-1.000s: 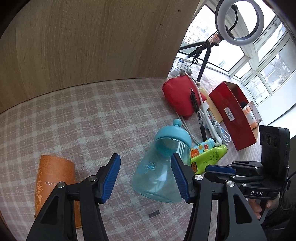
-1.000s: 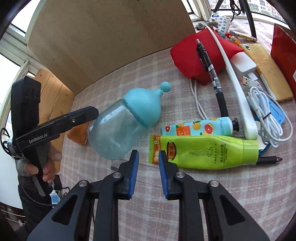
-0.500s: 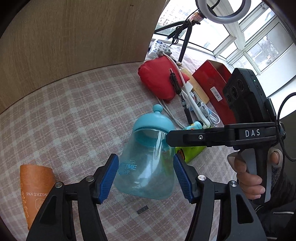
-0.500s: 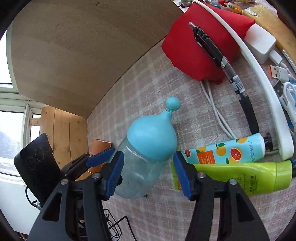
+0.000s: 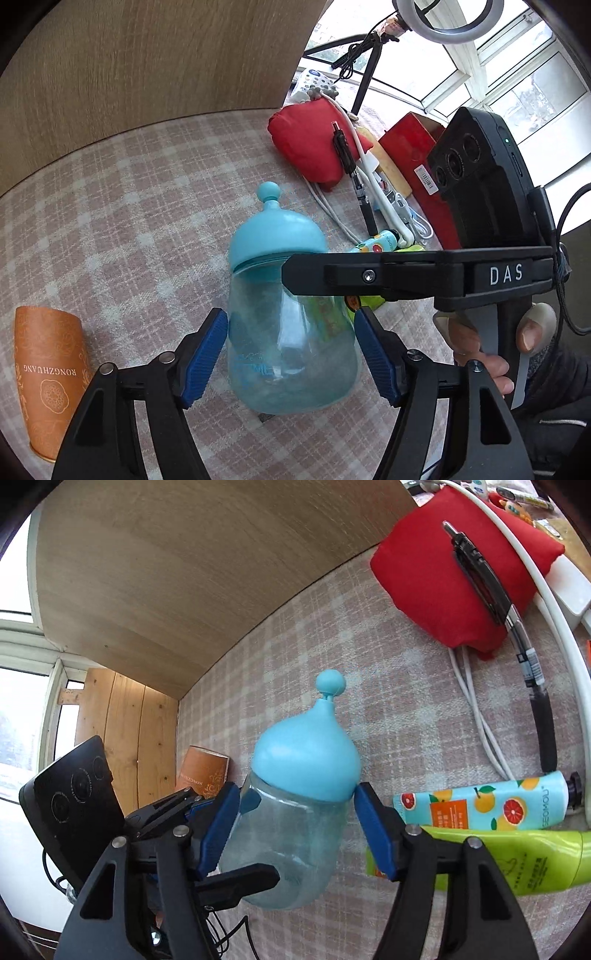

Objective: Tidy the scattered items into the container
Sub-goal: 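Close the right tool around the bottle body, then lift the bottle with the right tool and carry it toward the red box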

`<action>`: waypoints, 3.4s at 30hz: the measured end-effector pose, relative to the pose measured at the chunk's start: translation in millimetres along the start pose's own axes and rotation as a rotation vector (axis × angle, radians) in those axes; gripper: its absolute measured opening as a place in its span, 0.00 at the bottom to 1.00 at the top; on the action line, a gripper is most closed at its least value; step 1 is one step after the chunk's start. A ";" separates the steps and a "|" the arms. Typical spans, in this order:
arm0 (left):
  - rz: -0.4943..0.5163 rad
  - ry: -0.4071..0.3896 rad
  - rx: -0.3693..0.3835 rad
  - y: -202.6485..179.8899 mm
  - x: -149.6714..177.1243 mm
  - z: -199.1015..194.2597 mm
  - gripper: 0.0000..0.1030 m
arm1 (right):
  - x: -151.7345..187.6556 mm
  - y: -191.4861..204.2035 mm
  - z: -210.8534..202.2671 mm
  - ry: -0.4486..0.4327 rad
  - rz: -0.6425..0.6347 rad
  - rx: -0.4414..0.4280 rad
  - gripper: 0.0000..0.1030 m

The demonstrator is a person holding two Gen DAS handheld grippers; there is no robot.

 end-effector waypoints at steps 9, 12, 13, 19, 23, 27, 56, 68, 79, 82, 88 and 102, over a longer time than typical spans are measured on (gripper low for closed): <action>-0.012 -0.100 -0.042 -28.4 63.4 -13.8 0.65 | 64.3 51.4 -13.9 -0.083 -0.384 0.133 0.52; -0.016 -0.146 -0.063 -39.8 90.2 -15.1 0.65 | 92.4 59.4 -12.9 -0.101 -0.486 0.168 0.52; -0.023 -0.159 -0.062 -42.5 98.4 -15.8 0.65 | 99.7 60.4 -12.9 -0.104 -0.505 0.165 0.52; -0.074 -0.223 -0.016 -52.3 141.3 -16.9 0.66 | 135.6 55.8 -21.0 -0.063 -0.575 0.143 0.52; -0.103 -0.209 0.016 -49.5 153.0 -18.2 0.63 | 138.0 48.4 -14.4 0.059 -0.539 0.081 0.53; -0.102 -0.190 0.032 -44.5 150.5 -24.2 0.63 | 126.5 31.9 -11.0 0.135 -0.431 0.010 0.57; 0.065 -0.209 0.026 -95.9 150.1 -5.5 0.64 | 162.3 41.5 -58.1 -0.089 -0.670 0.093 0.54; 0.144 -0.249 -0.064 -133.4 185.8 -8.0 0.63 | 197.1 32.8 -81.7 -0.032 -0.604 -0.059 0.54; 0.222 -0.283 -0.147 -160.6 189.6 0.1 0.59 | 212.1 18.2 -90.4 -0.014 -0.596 0.004 0.55; 0.219 -0.291 -0.151 -162.4 187.1 1.1 0.59 | 212.4 14.3 -89.9 -0.027 -0.571 0.006 0.55; 0.210 -0.303 -0.117 -164.1 195.5 -1.2 0.57 | 220.9 27.2 -90.9 -0.067 -0.640 0.100 0.65; 0.049 -0.333 -0.027 -133.7 222.1 -2.1 0.56 | 232.4 33.2 -57.6 -0.110 -0.670 0.347 0.68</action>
Point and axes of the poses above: each gripper's, at about its wrist camera, not at the fingertips, and z roughly the way its jaws point, y to its left, x to its underside, the point moved 1 cm from there along z, roughly the way its jaws point, and after that the axes turned 7 degrees about y, right-handed, at the moved point
